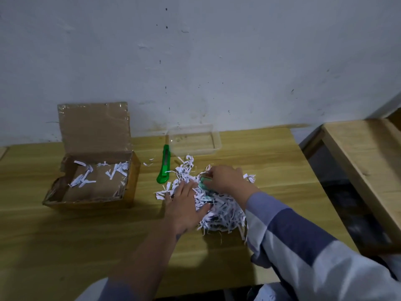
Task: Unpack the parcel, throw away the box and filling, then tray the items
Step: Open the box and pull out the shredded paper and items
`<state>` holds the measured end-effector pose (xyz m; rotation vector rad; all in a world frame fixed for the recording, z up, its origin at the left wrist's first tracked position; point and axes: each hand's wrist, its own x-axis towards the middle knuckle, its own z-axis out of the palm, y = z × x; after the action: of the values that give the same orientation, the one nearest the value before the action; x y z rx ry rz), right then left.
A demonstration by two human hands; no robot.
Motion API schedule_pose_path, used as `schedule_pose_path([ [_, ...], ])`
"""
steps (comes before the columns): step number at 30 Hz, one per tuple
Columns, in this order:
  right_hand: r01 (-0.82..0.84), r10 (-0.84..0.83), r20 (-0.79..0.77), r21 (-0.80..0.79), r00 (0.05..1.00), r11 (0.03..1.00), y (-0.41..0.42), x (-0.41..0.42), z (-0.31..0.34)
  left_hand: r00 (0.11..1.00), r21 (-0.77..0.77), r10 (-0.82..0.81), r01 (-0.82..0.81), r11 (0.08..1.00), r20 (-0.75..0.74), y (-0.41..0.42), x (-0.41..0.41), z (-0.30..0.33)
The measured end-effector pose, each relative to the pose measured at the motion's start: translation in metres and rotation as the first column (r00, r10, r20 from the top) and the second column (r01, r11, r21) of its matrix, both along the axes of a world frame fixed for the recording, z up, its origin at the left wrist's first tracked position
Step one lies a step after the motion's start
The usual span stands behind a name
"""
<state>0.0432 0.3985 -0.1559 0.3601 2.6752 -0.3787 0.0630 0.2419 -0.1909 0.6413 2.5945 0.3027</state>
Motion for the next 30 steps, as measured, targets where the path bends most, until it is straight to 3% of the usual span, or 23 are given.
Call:
schedule_pose_path([
  [3,0.058,-0.056,0.038,-0.064,0.998,0.996,0.002,-0.004,0.000,0.999,-0.059,-0.044,0.044,0.997,0.001,-0.002,-0.001,0.002],
  [10,0.231,-0.336,-0.194,-0.423,0.922,0.876,0.020,0.010,0.014,0.998,-0.106,-0.061,0.064,0.992,0.027,-0.004,-0.001,0.002],
  [18,0.141,-0.355,-0.298,-0.558,0.886,0.818,0.029,0.029,0.019,0.999,-0.091,-0.048,0.050,0.995,0.019,-0.004,0.002,0.000],
  [21,0.101,-0.422,-0.297,-0.704,0.857,0.702,0.028,0.029,0.028,0.999,0.025,0.031,-0.031,0.999,0.016,-0.004,0.003,0.004],
  [24,0.106,-0.507,-0.308,-0.766,0.805,0.633,0.027,0.020,0.032,0.979,0.254,0.181,-0.152,0.955,-0.098,0.001,-0.002,0.019],
  [27,0.136,-0.617,-0.171,-0.898,0.769,0.419,0.022,0.017,0.042,0.948,0.385,0.229,-0.131,0.914,-0.220,0.010,-0.008,0.041],
  [30,0.161,-0.654,-0.115,-0.924,0.748,0.347,0.017,0.014,0.044,0.951,0.489,0.300,-0.225,0.843,-0.079,0.021,-0.014,0.039],
])
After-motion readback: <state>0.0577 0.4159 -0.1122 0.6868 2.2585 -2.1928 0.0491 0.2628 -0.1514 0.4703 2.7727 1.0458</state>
